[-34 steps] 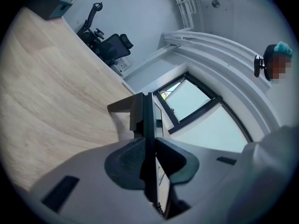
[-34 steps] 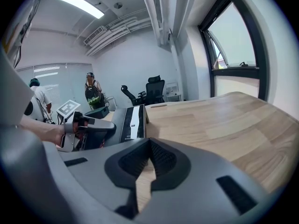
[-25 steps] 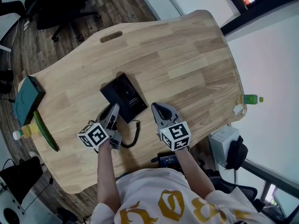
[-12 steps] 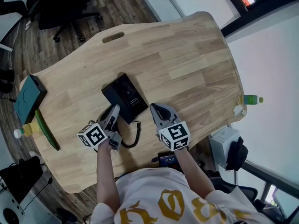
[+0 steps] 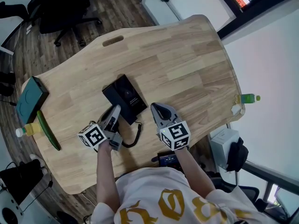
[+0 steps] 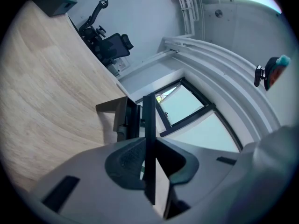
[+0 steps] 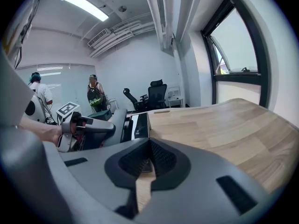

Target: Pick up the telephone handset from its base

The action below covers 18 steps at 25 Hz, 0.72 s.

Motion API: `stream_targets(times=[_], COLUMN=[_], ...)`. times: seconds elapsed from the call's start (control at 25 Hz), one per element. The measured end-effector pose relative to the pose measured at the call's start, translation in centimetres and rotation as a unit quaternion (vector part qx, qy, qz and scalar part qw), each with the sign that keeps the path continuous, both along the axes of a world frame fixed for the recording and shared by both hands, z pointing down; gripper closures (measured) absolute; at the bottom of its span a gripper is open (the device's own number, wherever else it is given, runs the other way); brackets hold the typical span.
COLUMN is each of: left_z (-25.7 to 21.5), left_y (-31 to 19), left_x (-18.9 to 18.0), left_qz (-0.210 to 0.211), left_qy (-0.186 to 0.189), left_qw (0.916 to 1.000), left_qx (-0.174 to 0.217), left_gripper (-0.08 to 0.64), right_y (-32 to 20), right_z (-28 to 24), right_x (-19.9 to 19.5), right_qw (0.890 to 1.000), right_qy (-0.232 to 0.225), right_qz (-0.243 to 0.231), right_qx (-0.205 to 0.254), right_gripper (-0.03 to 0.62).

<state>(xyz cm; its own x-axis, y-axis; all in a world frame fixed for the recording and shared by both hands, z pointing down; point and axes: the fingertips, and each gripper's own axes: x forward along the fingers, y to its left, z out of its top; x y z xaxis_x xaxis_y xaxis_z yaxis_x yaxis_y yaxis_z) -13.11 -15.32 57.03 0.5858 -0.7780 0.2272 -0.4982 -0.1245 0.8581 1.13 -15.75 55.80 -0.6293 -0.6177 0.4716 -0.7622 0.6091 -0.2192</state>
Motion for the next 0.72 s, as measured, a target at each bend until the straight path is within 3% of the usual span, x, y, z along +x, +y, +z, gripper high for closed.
stream_targets(times=[0.72], left_z=[-4.4], left_y=[2.9], left_x=[1.1], left_qz=[0.007], left_qy=[0.008], left_qw=[0.9990], left_qx=[0.044], left_gripper=[0.488], right_y=[1.0], right_z=[-3.7], right_x=[0.5], right_qw=[0.999], right_qy=[-0.006], right_qz=[-0.001], right_qx=[0.045], right_gripper=[0.588])
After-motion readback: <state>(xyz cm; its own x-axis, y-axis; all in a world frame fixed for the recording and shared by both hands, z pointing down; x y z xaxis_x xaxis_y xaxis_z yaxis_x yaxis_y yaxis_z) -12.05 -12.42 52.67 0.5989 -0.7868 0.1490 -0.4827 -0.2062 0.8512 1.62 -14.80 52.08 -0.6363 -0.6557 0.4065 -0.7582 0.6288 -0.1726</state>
